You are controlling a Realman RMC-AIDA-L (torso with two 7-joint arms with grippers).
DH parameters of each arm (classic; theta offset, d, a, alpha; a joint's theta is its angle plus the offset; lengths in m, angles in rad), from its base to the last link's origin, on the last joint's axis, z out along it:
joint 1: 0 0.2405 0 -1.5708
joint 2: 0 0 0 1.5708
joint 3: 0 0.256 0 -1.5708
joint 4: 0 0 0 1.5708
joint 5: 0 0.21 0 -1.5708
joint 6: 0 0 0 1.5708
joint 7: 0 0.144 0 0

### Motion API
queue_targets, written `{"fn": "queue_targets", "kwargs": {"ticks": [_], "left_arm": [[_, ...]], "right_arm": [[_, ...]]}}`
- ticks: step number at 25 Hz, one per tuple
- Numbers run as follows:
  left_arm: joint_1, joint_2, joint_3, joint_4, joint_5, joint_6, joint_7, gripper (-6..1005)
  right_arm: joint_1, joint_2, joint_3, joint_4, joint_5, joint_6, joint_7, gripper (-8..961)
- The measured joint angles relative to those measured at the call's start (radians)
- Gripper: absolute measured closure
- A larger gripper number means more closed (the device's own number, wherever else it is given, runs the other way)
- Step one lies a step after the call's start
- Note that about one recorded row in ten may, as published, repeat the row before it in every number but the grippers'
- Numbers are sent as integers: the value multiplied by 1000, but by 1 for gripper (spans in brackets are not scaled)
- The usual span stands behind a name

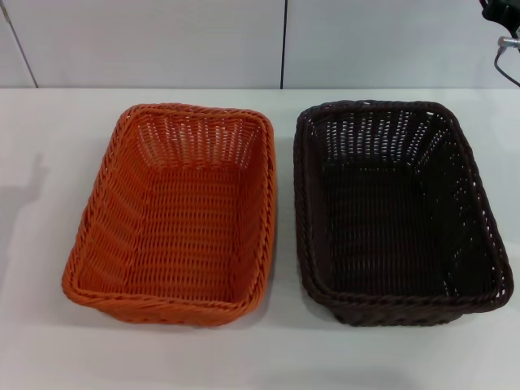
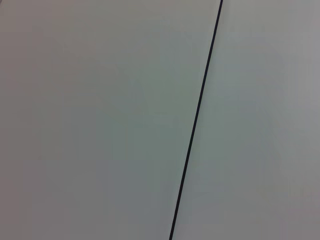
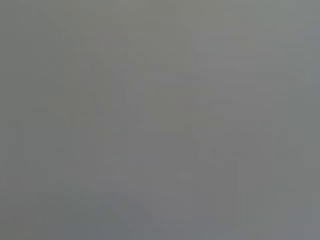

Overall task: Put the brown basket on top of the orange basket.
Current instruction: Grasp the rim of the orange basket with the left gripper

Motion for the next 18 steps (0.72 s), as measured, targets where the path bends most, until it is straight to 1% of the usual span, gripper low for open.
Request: {"fn": "queue_targets", "kwargs": {"ticks": [11, 18], "left_arm": [[0, 0, 0, 0, 0, -5, 3, 186], [9, 7, 13, 11, 34, -12, 5, 187]], "right_arm": [[0, 0, 0, 1, 0, 0, 16, 285], [-2, 0, -13, -5, -5, 3, 16, 285]]}}
